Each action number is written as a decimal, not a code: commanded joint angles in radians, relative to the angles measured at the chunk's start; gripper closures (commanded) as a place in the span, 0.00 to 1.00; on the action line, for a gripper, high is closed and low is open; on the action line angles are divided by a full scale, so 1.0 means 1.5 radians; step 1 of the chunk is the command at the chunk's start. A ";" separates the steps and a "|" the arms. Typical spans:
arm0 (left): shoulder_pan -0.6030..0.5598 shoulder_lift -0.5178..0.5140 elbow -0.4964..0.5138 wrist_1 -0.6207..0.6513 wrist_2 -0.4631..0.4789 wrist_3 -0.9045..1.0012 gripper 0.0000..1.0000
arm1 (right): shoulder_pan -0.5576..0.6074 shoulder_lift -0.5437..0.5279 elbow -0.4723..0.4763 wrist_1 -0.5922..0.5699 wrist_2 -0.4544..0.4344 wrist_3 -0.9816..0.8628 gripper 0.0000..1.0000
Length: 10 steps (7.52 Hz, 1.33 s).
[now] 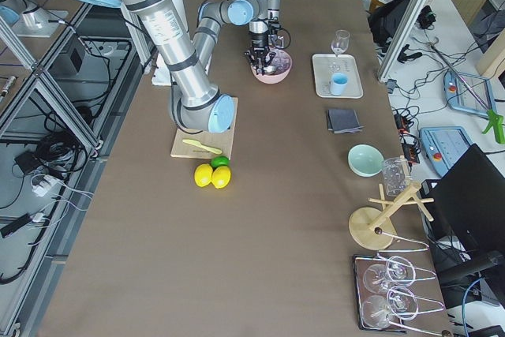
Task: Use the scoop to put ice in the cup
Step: 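Dip the scoop into the ice cubes with the right gripper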
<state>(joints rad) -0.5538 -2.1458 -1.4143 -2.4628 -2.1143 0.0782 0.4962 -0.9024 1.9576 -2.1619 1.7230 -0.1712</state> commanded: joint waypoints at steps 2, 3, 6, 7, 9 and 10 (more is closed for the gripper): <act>0.000 0.000 0.000 0.001 0.000 0.000 0.02 | 0.029 -0.084 0.040 0.128 0.049 0.030 1.00; 0.000 0.000 0.000 0.001 0.000 0.000 0.02 | 0.033 -0.099 0.037 0.165 0.060 0.047 1.00; 0.000 -0.003 0.000 0.003 0.000 0.000 0.02 | 0.033 -0.112 0.018 0.222 0.061 0.070 1.00; 0.000 -0.006 0.000 0.004 0.000 0.000 0.02 | 0.033 -0.111 0.007 0.223 0.060 0.069 1.00; 0.000 -0.006 0.000 0.004 0.000 0.000 0.02 | 0.033 -0.117 0.007 0.227 0.059 0.071 1.00; 0.000 -0.006 0.000 0.004 0.000 -0.001 0.02 | 0.032 -0.116 0.005 0.251 0.061 0.102 1.00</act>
<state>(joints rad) -0.5538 -2.1547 -1.4143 -2.4576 -2.1138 0.0782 0.5460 -1.0746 1.9676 -1.8237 1.8119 -0.0643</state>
